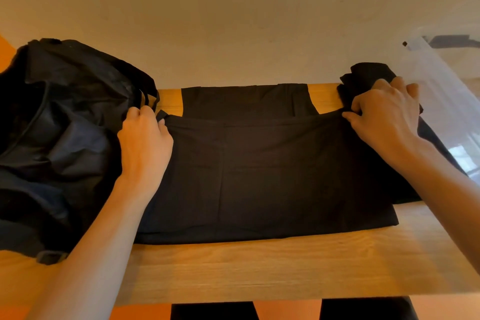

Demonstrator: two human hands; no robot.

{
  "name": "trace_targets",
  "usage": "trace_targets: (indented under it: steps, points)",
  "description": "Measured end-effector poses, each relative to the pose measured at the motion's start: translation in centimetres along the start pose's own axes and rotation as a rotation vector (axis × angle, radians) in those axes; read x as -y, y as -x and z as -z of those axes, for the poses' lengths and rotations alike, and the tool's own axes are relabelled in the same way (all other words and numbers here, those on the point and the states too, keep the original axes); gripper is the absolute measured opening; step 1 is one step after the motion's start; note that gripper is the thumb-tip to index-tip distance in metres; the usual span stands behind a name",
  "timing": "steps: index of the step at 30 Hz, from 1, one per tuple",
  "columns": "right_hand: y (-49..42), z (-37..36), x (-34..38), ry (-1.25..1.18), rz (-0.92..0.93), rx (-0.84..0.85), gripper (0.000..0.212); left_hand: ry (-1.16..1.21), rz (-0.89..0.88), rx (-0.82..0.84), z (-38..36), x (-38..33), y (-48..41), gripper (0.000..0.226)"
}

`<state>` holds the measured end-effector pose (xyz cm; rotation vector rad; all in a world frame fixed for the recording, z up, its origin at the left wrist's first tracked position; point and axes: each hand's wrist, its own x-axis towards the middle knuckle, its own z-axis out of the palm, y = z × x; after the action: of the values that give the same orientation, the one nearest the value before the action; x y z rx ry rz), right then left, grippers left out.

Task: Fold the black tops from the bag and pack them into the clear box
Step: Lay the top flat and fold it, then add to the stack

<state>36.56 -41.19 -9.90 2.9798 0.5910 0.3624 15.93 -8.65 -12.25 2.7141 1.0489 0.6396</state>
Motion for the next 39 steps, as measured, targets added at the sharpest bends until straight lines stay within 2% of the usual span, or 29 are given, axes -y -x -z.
trace_targets:
  steps: [11,18,20,22,25,27,29,31,33,35,39]
  points:
    - [-1.2,0.1,0.0,-0.038,-0.002,-0.039,0.018,0.035,0.006,-0.036,-0.4,0.5,-0.9,0.015]
    - [-1.9,-0.5,0.5,-0.001,0.008,-0.028,0.020,0.034,0.031,0.004,-1.0,0.7,-1.4,0.016]
    - [-1.9,-0.5,0.8,0.017,0.023,-0.005,0.023,0.035,0.056,0.032,-1.3,0.5,-1.3,0.020]
    - [-1.5,-0.1,1.1,0.029,0.028,0.001,0.030,0.032,0.053,0.040,-1.1,0.0,-0.8,0.033]
    - [0.5,1.4,2.3,0.017,0.085,-0.047,0.047,-0.014,-0.116,0.004,-0.6,-1.9,1.5,0.057]
    - [3.3,2.0,5.0,-0.109,0.214,-0.062,0.054,-0.040,-0.299,0.102,-0.7,-3.8,3.5,0.067]
    - [5.9,1.3,8.7,-0.218,0.346,0.070,0.067,-0.057,-0.412,0.259,-1.8,-4.9,5.1,0.071]
    - [7.2,-0.4,11.4,-0.226,0.395,0.253,0.078,-0.119,-0.430,0.352,-3.0,-4.9,5.9,0.075]
    - [6.8,-2.0,11.7,-0.244,0.319,0.314,0.081,-0.175,-0.356,0.410,-3.3,-3.8,5.6,0.081]
    - [5.6,-3.0,10.1,-0.244,0.216,0.295,0.080,-0.205,-0.293,0.430,-3.3,-2.3,4.6,0.083]
    - [4.5,-3.8,5.9,-0.206,0.064,0.336,0.080,-0.265,-0.261,0.436,-2.9,0.3,3.0,0.090]
